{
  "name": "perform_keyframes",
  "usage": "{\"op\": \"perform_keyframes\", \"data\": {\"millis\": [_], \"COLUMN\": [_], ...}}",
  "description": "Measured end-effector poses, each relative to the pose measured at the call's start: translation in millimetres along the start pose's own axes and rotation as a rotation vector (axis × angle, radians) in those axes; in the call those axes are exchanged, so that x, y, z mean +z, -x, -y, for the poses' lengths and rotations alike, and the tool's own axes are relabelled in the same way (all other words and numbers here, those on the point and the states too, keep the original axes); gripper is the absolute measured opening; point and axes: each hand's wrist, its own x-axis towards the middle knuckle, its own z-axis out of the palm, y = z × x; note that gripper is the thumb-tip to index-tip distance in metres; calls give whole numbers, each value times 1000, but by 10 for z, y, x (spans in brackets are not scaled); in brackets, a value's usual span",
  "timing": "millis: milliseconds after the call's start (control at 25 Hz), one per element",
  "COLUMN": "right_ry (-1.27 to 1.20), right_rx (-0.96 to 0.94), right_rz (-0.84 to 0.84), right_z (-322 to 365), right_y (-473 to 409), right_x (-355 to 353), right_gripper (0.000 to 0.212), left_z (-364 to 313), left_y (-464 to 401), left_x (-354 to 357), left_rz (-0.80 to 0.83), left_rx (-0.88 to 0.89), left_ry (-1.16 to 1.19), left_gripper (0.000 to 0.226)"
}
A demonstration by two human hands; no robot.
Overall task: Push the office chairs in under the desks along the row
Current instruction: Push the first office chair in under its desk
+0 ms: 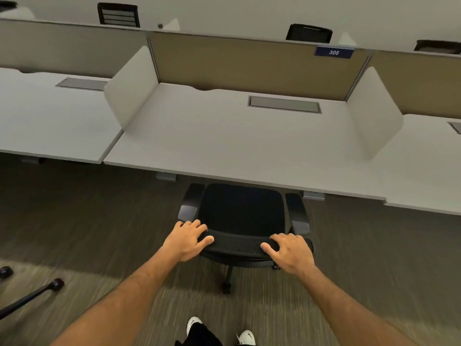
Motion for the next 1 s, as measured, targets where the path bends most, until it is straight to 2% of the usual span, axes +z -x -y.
{"op": "perform_keyframes", "data": {"millis": [200,320,480,600,840,1000], "right_ry": [-21,-123,-281,-308,-293,-282], "right_rx": [-19,-13,-70,-171,-547,-819], "right_rz": [78,165,87,8,-57,-75], "right_z": [-9,41,378,785,1703,2413], "right_y": [-251,-412,-787,-1126,-1587,-1526], "right_x": [-109,-217,-424,-648,-1378,-1837], "right_gripper": [79,72,60,60,56,70], "left_z": [117,159,278,404,692,706], "left_y": [-205,-293,-333,-197,519,1338], "left_x": [-148,-264,-540,-790,-1392,-1581], "left_rz": [46,78,-81,-194,-462,-648], "left_rx": [24,36,7,-59,-331,-561], "left_ry": [34,64,169,202,210,222], "left_gripper": [66,68,71,74,88,86]}}
